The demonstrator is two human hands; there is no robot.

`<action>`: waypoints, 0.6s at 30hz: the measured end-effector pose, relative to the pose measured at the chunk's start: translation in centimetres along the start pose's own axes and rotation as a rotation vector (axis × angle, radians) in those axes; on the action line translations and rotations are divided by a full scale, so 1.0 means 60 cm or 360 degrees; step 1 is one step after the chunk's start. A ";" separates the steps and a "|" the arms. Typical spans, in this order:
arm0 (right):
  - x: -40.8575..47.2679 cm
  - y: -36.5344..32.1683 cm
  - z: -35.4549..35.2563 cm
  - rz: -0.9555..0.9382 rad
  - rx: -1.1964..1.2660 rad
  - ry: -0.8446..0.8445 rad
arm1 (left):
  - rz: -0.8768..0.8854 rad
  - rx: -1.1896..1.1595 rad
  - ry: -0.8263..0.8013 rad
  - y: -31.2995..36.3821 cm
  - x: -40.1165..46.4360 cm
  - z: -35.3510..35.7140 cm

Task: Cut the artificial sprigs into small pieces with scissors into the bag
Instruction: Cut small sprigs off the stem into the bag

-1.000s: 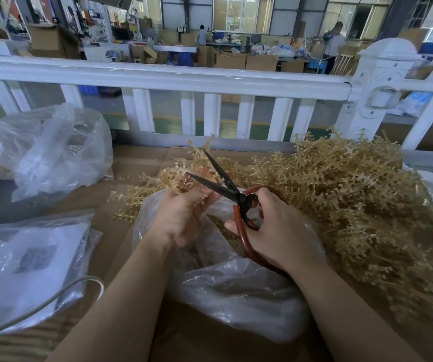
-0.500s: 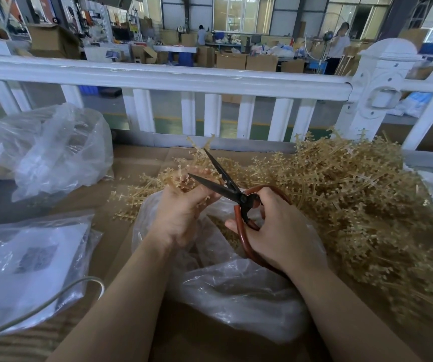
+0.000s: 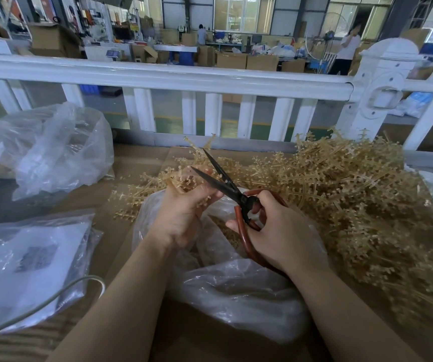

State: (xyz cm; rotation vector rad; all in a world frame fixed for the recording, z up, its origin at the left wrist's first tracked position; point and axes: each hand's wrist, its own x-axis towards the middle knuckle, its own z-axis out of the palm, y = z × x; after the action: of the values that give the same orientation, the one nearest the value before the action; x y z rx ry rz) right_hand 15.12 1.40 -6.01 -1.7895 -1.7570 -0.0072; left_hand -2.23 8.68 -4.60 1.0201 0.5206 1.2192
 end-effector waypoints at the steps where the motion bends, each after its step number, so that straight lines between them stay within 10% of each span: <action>1: 0.000 0.000 0.000 -0.0004 0.0001 0.0003 | 0.0004 -0.0001 -0.0003 0.000 0.001 0.000; 18: -0.002 0.004 0.005 -0.0071 -0.0030 0.0066 | 0.0123 0.0064 -0.0116 0.003 -0.001 -0.001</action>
State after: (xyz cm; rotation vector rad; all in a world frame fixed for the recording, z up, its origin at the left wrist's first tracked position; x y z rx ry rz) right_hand 15.18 1.41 -6.39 -1.7509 -1.7723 -0.0786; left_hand -2.42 8.63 -4.49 1.1236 0.4540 1.2387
